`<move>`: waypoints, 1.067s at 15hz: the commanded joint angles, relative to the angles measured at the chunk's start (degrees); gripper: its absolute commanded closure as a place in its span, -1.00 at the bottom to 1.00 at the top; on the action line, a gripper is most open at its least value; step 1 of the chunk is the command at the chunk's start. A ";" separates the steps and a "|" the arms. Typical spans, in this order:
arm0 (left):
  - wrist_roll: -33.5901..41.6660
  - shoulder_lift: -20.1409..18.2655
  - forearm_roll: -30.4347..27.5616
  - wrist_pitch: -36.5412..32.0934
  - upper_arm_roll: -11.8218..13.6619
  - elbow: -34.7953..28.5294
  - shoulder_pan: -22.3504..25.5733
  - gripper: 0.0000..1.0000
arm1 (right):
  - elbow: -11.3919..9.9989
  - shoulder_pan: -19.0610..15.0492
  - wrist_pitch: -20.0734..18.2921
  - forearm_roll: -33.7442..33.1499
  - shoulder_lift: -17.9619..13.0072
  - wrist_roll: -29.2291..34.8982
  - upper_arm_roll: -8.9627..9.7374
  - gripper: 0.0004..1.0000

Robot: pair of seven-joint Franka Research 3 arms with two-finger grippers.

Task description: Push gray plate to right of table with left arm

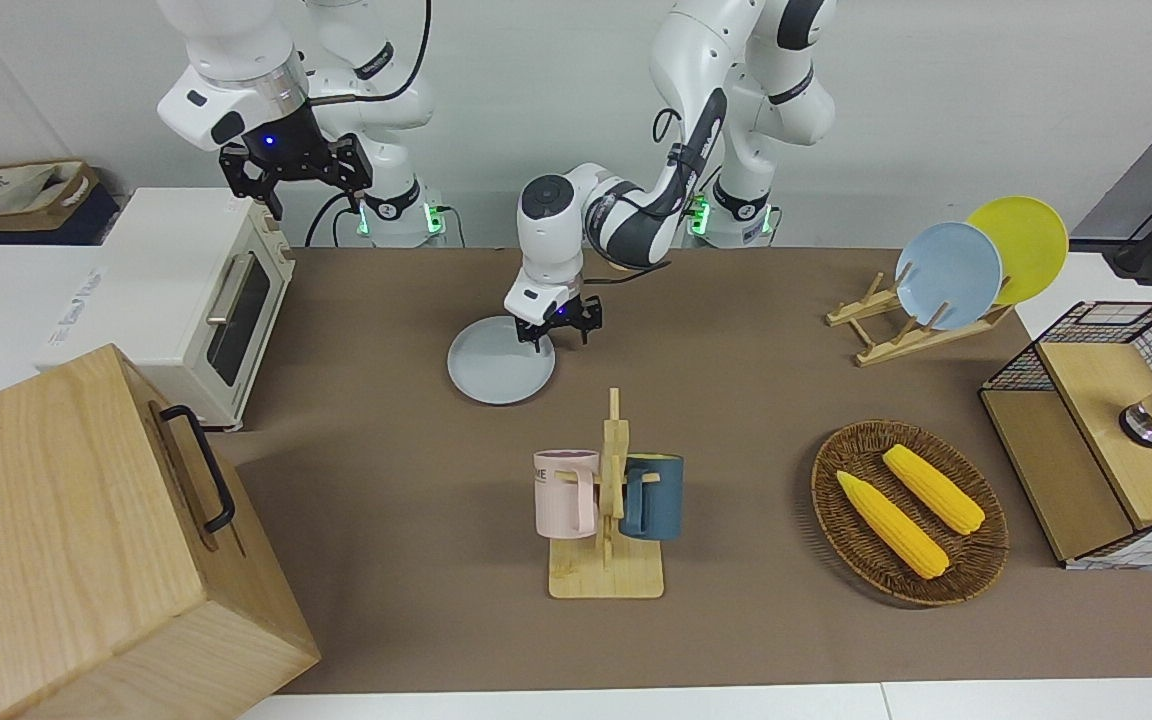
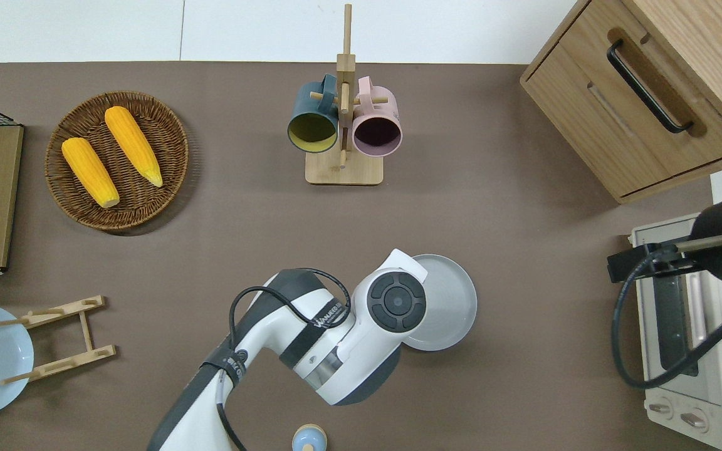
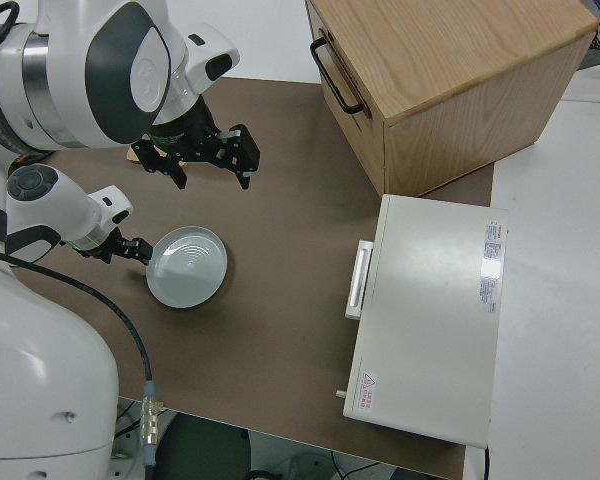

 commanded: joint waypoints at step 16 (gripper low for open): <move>40.48 -22.37 -7.46 -27.93 1.31 -1.00 25.18 -0.98 | 0.53 -1.07 -0.89 0.25 -0.14 0.75 0.92 -0.97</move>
